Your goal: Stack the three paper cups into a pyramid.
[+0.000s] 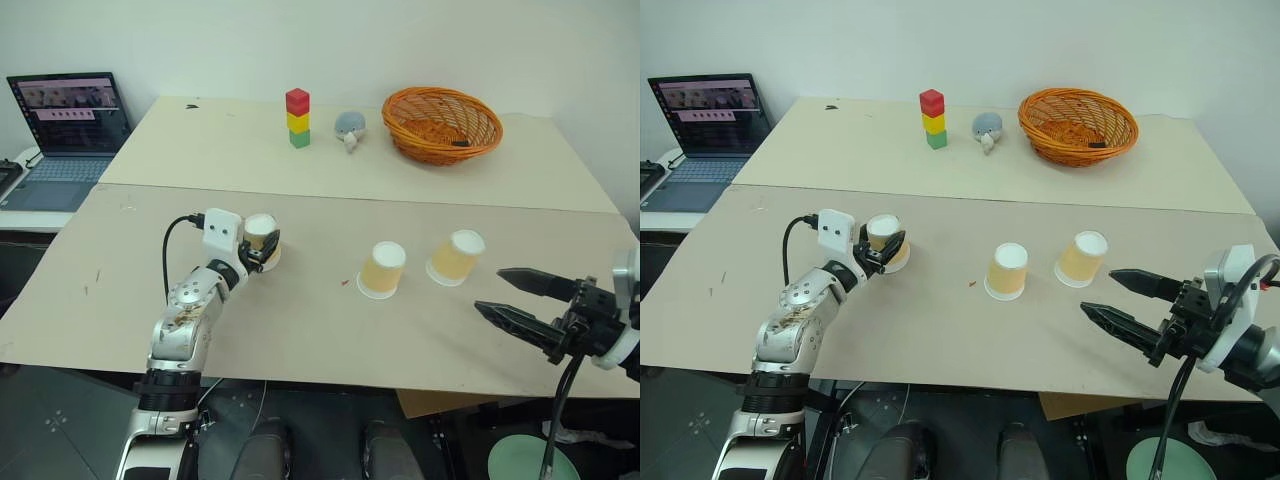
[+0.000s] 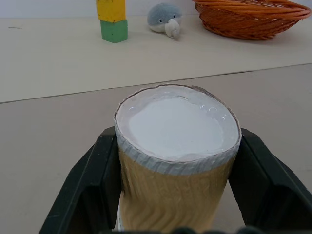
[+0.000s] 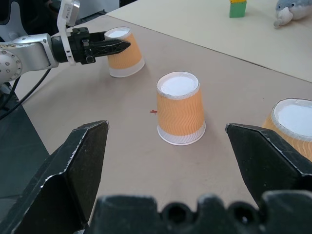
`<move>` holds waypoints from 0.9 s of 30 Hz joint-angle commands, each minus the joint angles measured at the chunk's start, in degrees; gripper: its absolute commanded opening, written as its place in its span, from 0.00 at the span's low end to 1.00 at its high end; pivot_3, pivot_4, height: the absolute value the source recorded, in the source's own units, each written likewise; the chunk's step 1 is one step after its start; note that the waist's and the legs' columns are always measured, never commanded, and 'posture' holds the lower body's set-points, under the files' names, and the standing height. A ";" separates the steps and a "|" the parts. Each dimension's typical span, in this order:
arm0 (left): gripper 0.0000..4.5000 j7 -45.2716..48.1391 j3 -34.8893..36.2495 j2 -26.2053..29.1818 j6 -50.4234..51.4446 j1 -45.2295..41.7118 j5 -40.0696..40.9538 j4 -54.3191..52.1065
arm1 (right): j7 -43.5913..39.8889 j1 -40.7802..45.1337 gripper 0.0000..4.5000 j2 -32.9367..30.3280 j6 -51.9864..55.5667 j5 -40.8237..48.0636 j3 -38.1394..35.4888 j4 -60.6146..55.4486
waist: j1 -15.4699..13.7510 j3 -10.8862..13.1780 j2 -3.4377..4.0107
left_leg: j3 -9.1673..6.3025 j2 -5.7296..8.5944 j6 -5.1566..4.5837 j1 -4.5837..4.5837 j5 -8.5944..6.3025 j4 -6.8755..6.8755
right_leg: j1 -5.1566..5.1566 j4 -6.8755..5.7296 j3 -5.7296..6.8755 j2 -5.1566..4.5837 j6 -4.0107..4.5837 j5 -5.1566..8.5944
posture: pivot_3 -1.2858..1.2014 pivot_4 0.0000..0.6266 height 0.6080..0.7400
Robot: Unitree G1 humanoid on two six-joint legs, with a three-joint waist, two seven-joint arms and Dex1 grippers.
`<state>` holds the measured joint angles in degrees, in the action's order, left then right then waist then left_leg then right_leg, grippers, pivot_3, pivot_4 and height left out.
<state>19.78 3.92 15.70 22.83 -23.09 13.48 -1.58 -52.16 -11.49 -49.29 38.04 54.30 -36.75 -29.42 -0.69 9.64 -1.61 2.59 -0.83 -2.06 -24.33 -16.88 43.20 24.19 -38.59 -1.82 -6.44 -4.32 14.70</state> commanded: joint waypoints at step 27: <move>0.66 40.77 -11.44 13.22 2.57 -9.61 10.53 2.35 | -0.25 0.53 1.00 -0.52 -0.79 -0.24 -2.99 -1.15 | 0.00 0.00 0.02 | 0.03 0.00 -0.06 0.02 0.06 -0.05 | -0.01 0.05 0.02 0.02 -0.02 -0.01 | 0.52 0.24 0.55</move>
<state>60.70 -7.47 29.63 27.08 -31.24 24.50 0.62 -52.33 -10.89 -49.30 38.03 53.49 -36.99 -29.27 -0.69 9.64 -1.59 2.62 -0.82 -2.13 -24.33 -16.82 43.14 24.19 -38.53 -1.80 -6.42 -4.33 14.69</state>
